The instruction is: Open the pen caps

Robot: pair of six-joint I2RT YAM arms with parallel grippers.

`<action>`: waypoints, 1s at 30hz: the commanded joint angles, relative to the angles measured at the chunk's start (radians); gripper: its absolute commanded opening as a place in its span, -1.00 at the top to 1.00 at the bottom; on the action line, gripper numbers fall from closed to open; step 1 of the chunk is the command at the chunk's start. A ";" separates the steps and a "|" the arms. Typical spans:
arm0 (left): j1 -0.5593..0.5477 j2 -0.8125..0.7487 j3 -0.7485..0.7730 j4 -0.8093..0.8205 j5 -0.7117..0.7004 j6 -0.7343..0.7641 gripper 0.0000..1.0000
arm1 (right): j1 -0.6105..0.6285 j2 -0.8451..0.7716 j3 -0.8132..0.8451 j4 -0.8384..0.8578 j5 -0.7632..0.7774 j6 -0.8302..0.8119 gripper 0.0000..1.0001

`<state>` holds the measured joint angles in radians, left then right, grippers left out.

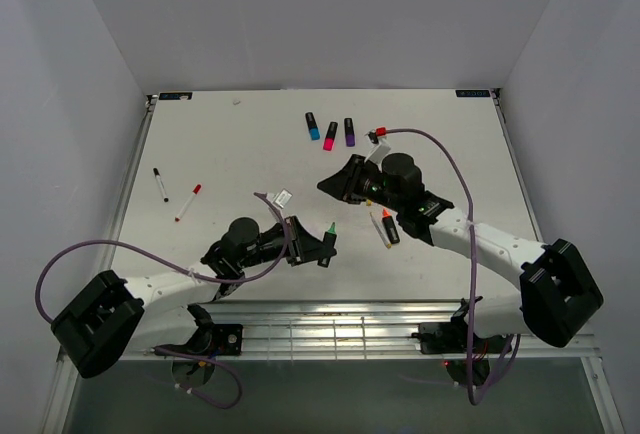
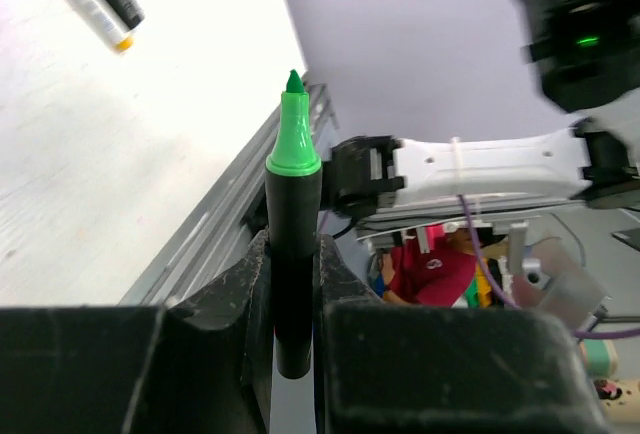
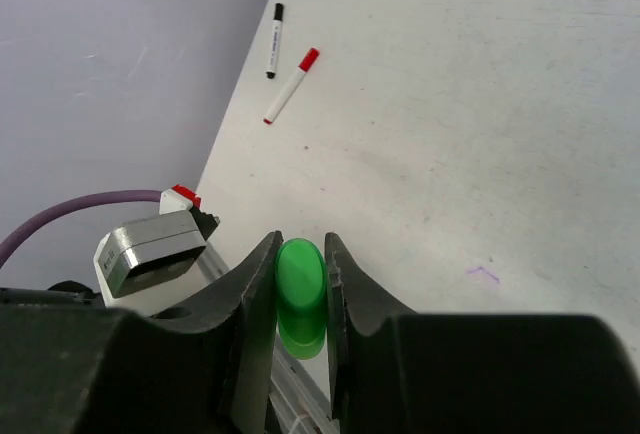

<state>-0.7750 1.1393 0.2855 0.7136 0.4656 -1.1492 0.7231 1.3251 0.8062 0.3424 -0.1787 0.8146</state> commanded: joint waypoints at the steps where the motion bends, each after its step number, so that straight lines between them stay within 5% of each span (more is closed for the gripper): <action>1: -0.004 -0.026 0.023 -0.187 -0.047 0.078 1.00 | 0.007 0.009 0.053 -0.101 0.111 -0.101 0.85; 5: -0.009 -0.041 0.009 -0.198 -0.084 0.083 1.00 | 0.006 0.023 0.051 -0.127 0.108 -0.097 0.85; 16: -0.010 -0.053 -0.020 -0.215 -0.094 0.078 1.00 | -0.056 0.246 0.251 -0.543 0.212 -0.319 0.85; 30: -0.017 0.069 0.001 -0.131 -0.074 0.066 1.00 | -0.174 0.414 0.254 -0.433 0.006 -0.445 0.85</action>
<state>-0.7845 1.1919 0.2699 0.5373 0.3836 -1.0813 0.5678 1.7077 1.0203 -0.1299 -0.1135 0.4183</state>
